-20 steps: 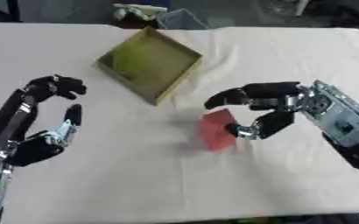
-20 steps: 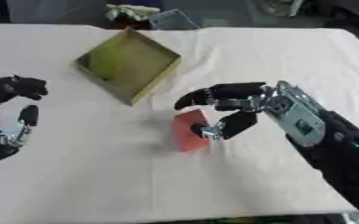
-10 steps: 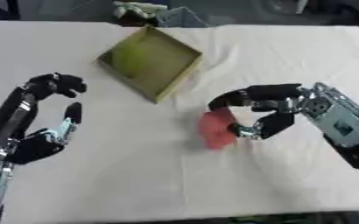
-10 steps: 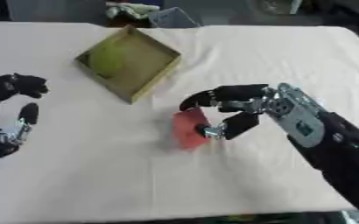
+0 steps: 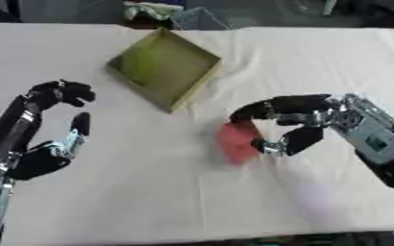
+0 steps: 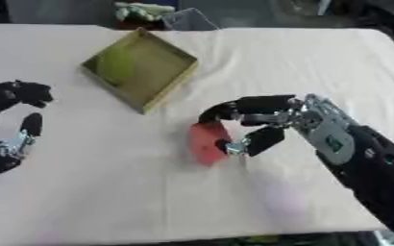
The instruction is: Pick up objects on the table and place them in the box.
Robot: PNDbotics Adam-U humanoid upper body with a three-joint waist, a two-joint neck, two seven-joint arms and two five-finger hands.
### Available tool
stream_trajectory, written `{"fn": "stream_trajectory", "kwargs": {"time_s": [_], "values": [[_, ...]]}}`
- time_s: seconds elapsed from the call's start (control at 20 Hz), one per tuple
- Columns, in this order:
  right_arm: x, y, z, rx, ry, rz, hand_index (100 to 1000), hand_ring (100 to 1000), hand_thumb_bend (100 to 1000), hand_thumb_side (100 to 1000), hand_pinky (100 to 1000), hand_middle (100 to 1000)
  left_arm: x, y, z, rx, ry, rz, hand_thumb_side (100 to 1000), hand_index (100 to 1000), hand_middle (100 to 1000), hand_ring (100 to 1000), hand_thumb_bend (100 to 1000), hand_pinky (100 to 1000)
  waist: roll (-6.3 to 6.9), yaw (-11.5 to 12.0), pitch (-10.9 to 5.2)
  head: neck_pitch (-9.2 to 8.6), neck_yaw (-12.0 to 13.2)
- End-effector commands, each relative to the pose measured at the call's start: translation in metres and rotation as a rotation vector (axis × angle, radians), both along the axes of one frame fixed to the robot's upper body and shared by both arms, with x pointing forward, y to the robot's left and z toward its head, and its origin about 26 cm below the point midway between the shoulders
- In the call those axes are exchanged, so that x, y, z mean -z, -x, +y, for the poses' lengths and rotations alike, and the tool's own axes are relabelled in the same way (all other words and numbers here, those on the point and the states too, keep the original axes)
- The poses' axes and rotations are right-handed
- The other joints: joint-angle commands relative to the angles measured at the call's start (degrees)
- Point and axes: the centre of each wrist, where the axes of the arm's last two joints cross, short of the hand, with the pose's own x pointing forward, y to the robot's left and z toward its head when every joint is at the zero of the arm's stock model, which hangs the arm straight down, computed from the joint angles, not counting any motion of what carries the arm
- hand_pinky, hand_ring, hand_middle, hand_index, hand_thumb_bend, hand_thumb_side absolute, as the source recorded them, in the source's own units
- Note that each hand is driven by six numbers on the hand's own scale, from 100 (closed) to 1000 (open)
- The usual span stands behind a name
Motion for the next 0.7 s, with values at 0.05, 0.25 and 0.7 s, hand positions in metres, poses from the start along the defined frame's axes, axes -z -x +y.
{"fn": "stream_trajectory", "kwargs": {"time_s": [0.05,0.25,0.7], "values": [[-0.0090,0.0000,-0.0011,-0.247,0.209,-0.043,1000,1000,100,871,989,970,-0.0064,0.0006,0.0032,0.002,-0.014,-0.017,580,755,633,812,100,675,0.12,-0.03,-1.02,0.48,0.14],[-0.0078,-0.0002,0.0019,-0.257,0.214,-0.062,1000,1000,100,851,988,972,-0.0065,0.0006,0.0031,0.003,-0.013,-0.018,579,755,634,812,100,675,0.13,0.02,-0.99,0.50,0.15],[-0.0051,-0.0020,0.0074,-0.254,0.222,-0.092,1000,1000,100,794,982,976,-0.0070,0.0004,0.0028,0.006,-0.014,-0.019,579,755,634,814,100,675,0.15,0.16,-0.92,0.46,0.17]]}}
